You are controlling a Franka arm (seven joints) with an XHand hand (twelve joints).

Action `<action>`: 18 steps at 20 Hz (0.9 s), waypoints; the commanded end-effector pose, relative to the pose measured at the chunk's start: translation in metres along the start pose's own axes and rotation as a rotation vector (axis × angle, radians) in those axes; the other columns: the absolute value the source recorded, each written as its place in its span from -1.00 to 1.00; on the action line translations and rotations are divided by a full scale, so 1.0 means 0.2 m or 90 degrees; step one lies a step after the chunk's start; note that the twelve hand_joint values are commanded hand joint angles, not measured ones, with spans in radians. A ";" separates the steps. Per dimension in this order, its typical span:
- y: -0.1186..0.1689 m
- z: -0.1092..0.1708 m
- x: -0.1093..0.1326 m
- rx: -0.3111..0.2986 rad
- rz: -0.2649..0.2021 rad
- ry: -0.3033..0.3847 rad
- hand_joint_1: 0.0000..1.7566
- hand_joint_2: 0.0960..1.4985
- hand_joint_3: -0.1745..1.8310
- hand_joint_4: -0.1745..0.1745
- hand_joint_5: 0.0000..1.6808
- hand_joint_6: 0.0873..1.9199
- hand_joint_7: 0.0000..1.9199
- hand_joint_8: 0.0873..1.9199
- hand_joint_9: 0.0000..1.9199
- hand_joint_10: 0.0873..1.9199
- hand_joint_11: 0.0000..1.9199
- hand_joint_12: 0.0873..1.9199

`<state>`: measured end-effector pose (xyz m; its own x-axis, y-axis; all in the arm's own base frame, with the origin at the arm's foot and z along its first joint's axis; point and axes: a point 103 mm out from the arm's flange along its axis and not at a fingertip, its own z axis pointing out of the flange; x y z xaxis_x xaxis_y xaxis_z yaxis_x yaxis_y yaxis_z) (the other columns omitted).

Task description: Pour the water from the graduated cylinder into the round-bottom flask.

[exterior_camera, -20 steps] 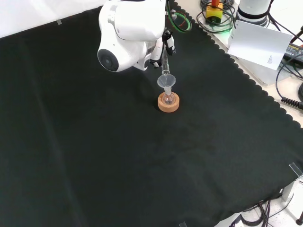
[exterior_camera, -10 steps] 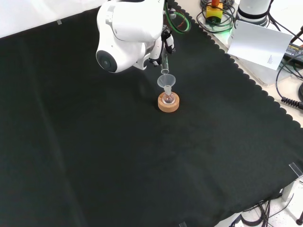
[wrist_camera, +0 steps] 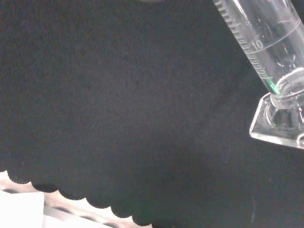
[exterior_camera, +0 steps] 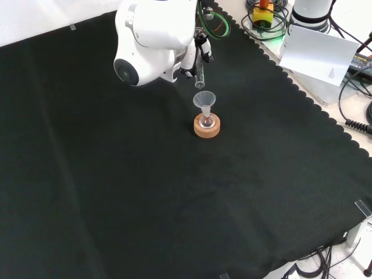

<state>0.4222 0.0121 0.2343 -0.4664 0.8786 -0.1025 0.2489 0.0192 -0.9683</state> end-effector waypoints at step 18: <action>-0.01 -0.08 0.05 -0.028 -0.036 0.003 0.45 0.39 -0.83 -1.00 0.26 -0.15 0.14 -0.16 0.56 -1.00 0.38 -0.33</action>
<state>0.4289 0.0183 0.2378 -0.4755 0.8770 -0.0692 0.2476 0.0579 -0.9671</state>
